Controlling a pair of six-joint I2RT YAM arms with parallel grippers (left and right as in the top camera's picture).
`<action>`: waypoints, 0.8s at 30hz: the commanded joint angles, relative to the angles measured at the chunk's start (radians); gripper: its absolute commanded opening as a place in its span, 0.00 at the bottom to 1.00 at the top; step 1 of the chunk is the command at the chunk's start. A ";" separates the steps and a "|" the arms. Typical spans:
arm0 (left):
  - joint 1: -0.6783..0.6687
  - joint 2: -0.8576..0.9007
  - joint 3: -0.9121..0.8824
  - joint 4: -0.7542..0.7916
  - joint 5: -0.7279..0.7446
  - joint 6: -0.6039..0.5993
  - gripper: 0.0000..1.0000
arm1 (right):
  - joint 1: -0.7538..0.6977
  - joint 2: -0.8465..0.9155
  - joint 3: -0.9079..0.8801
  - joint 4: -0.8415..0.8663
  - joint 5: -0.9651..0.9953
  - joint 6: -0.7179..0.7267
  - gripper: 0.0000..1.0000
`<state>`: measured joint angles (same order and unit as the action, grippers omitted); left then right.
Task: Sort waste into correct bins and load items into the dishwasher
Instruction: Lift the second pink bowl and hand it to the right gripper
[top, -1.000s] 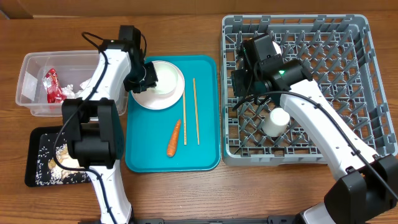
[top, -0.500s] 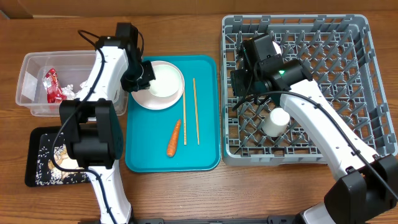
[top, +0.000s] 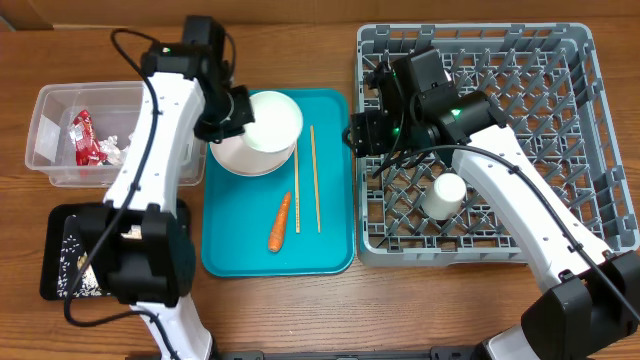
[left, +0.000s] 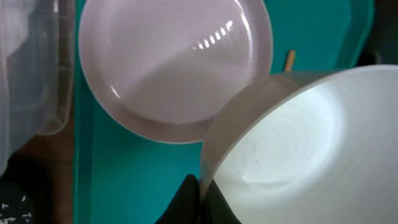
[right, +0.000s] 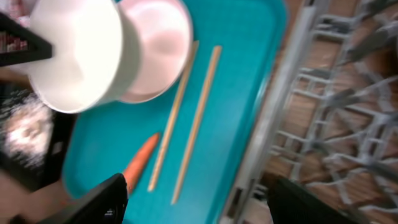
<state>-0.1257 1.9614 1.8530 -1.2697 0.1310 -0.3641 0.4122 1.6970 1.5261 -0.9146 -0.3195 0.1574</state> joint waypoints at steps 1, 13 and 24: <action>-0.055 -0.047 0.024 -0.010 0.000 0.012 0.04 | -0.004 -0.027 0.031 0.008 -0.193 0.000 0.75; -0.111 -0.046 0.024 -0.017 0.033 0.025 0.04 | -0.004 -0.025 0.031 0.038 -0.158 0.000 0.73; -0.124 -0.046 0.024 -0.043 0.126 0.028 0.04 | -0.004 -0.014 0.031 0.087 -0.132 0.000 0.64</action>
<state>-0.2363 1.9335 1.8545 -1.3064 0.2188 -0.3595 0.4122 1.6970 1.5261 -0.8379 -0.4698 0.1574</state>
